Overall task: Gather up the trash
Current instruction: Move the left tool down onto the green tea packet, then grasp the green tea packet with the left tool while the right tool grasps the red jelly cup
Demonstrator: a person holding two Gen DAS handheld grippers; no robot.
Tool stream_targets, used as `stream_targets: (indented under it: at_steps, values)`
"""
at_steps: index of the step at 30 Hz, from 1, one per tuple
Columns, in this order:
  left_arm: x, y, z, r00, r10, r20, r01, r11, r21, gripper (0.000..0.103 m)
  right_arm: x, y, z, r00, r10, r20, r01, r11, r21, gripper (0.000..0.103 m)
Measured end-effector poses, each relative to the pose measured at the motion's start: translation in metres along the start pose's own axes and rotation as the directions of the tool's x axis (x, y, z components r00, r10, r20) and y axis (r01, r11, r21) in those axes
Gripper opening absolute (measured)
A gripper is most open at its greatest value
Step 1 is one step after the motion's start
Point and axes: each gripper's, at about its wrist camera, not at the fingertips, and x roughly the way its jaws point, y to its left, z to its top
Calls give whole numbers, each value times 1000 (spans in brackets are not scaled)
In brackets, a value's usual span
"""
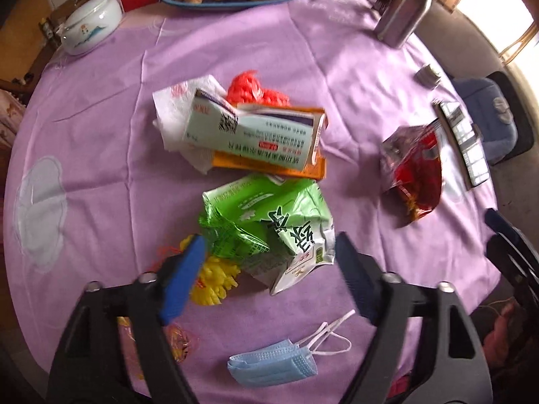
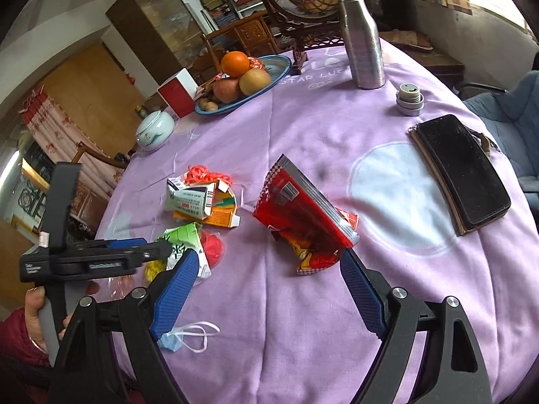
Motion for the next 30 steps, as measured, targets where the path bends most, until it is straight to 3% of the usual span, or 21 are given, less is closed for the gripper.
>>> stream_targets:
  at_steps: [3, 6, 10, 13, 16, 22, 24, 28, 30]
  values:
    - [11, -5, 5, 1000, 15, -12, -15, 1000, -3, 87, -5, -9, -3, 1000, -14, 2, 14, 1000, 21, 85]
    - [29, -6, 15, 997, 72, -38, -73, 997, -24, 91, -9, -20, -7, 1000, -28, 1, 28, 998, 51, 85]
    - [36, 1, 21, 998, 46, -46, -49, 996, -80, 95, -13, -30, -9, 999, -37, 4, 37, 997, 73, 84]
    - [28, 7, 21, 1000, 26, -5, -27, 995, -94, 86, -12, -31, -9, 999, -32, 2, 31, 997, 77, 85]
    - [10, 14, 20, 999, -7, 32, 10, 996, -86, 65, -7, -25, -7, 1000, -16, -4, 17, 998, 56, 85]
    - [-4, 23, 16, 998, -56, 39, 60, 992, -111, 62, 5, -5, -2, 999, 27, -28, -27, 1000, 9, 85]
    - [2, 19, 14, 997, -77, 19, 79, 990, -119, 64, 7, 1, -1, 999, 36, -33, -36, 999, -6, 85]
    - [12, 6, 14, 1000, -19, -5, 19, 994, -104, 85, 4, 2, -3, 999, 31, -35, -31, 999, -19, 85]
    - [20, 0, 16, 1000, 10, -22, -12, 995, -102, 88, 1, -4, -5, 999, 21, -34, -21, 1000, -11, 85]
